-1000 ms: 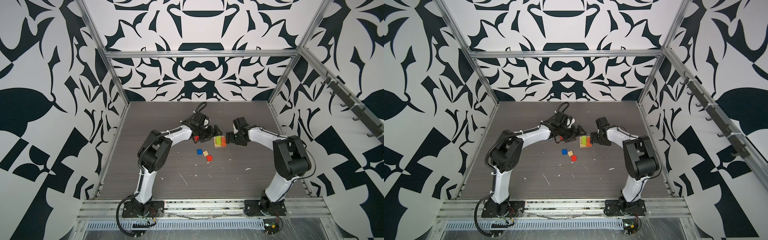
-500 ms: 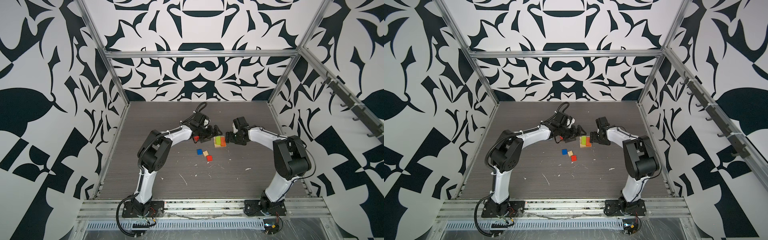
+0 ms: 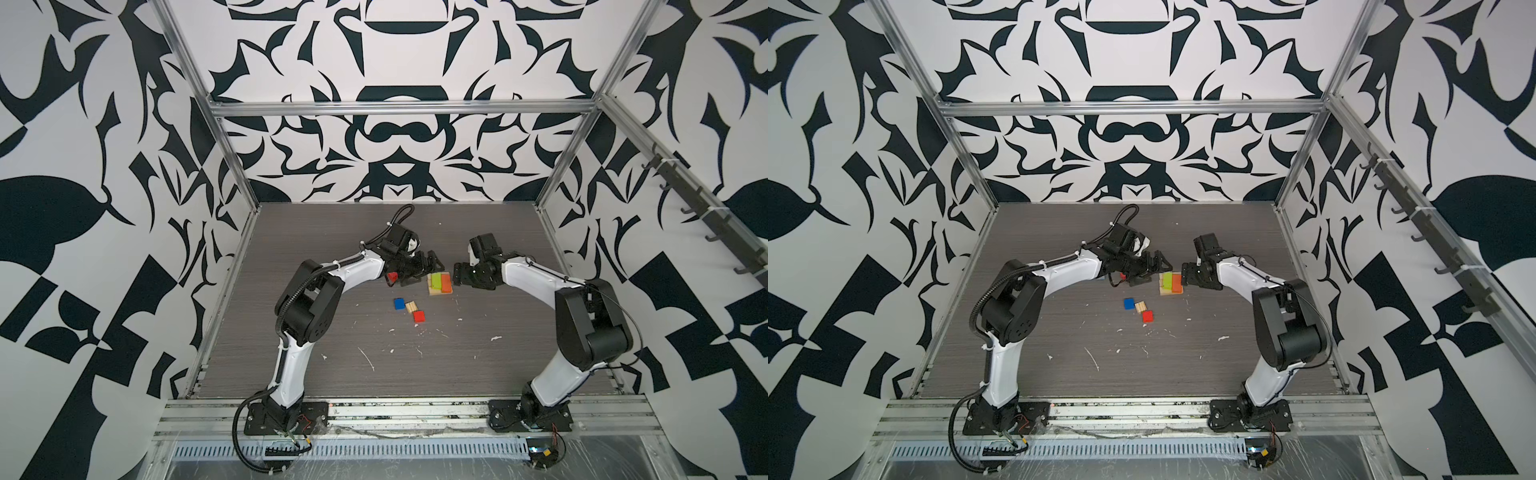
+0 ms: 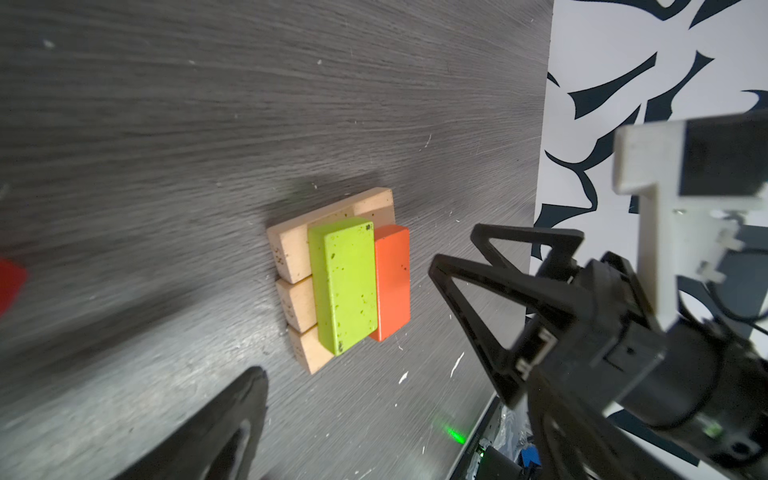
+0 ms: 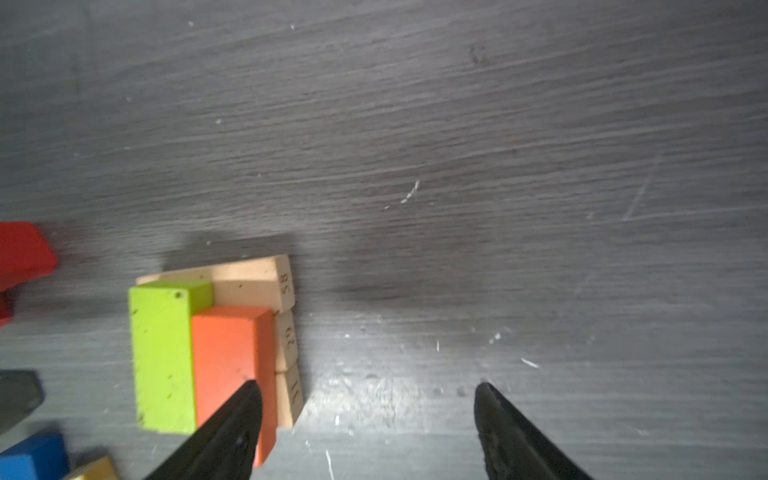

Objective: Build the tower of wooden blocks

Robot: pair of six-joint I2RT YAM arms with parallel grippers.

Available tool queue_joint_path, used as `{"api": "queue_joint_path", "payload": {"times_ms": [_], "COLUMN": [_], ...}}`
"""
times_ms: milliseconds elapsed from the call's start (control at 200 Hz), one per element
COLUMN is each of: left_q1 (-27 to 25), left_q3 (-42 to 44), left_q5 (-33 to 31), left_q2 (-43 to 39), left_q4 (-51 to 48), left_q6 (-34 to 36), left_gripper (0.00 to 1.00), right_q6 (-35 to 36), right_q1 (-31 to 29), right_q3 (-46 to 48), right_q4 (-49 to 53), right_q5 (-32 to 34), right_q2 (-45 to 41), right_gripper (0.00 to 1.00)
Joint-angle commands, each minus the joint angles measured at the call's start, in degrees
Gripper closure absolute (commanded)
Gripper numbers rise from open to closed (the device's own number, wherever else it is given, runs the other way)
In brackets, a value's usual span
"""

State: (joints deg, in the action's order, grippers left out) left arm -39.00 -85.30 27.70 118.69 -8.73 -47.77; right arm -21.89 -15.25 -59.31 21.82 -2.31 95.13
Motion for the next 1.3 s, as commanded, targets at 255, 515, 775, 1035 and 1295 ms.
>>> {"api": "queue_joint_path", "payload": {"times_ms": [255, 515, 775, 1035, 1295], "left_q1": [-0.3, -0.3, -0.3, -0.2, -0.2], "left_q3": [-2.6, -2.4, -1.9, -1.5, -1.5], "left_q5": [1.1, 1.4, 1.2, 1.0, 0.9], "left_q2": [0.3, 0.3, 0.1, 0.0, -0.2], "left_q4": [-0.3, -0.1, 0.0, 0.1, -0.1], "left_q6": [0.3, 0.3, 0.3, 0.3, 0.4], "left_gripper": [0.00, 0.00, 0.00, 0.00, 0.00], "right_q6": [-0.6, -2.0, -2.5, -3.1, -3.1], "right_q1": [-1.8, -3.3, -3.5, -3.6, -3.6], "right_q3": [7.3, 10.3, 10.2, 9.6, 7.7], "right_q4": [3.5, 1.9, -0.6, -2.2, -2.4], "right_q5": [-3.5, -3.4, -3.6, -2.5, -1.5], "right_q2": [-9.5, -8.4, -4.7, -3.1, -1.7], "right_gripper": [0.12, 0.11, 0.11, 0.12, 0.12]}}
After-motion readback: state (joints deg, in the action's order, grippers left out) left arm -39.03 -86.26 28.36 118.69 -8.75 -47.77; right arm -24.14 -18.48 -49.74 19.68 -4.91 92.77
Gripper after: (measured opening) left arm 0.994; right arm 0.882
